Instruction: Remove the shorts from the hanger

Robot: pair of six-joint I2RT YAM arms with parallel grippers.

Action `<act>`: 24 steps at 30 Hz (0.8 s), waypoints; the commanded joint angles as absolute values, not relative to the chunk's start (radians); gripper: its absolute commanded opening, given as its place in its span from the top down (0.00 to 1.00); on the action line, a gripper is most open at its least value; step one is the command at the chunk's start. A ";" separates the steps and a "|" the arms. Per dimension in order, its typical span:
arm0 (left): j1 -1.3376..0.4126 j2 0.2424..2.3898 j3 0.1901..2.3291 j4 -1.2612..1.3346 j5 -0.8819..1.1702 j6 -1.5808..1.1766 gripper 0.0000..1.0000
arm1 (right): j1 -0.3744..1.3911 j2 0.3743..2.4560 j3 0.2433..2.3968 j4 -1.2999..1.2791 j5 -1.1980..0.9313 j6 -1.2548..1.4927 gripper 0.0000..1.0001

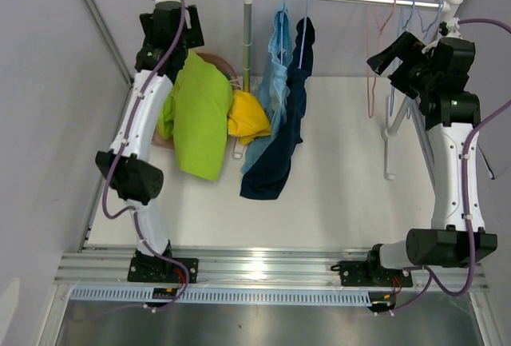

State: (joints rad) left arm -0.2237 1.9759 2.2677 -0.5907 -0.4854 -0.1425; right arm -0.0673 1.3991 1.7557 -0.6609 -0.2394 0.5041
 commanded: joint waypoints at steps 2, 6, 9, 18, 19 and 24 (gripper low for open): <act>-0.239 1.732 2.206 -0.600 -0.365 -0.183 0.01 | -0.069 1.322 1.776 -0.681 -0.189 0.494 0.01; -0.274 1.547 2.001 -0.504 -0.311 -0.153 0.01 | -0.068 1.253 1.805 -0.664 -0.202 0.532 0.01; -0.301 1.424 1.832 -0.450 -0.284 -0.149 0.01 | -0.031 1.244 1.850 -0.646 -0.221 0.567 0.01; -0.344 1.200 1.468 -0.390 -0.201 -0.230 0.01 | 0.248 1.448 2.037 -0.575 -0.169 0.568 0.04; -0.353 1.184 1.416 -0.387 -0.192 -0.232 0.01 | 0.258 1.471 2.051 -0.572 -0.170 0.568 0.04; -0.359 1.115 1.319 -0.400 -0.141 -0.235 0.01 | 0.287 1.623 2.135 -0.578 -0.150 0.561 0.06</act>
State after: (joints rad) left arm -0.3527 1.1873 1.3388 -0.4355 -0.1963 -0.2108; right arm 0.2733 1.5623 2.0823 -0.5858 -0.1818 0.5659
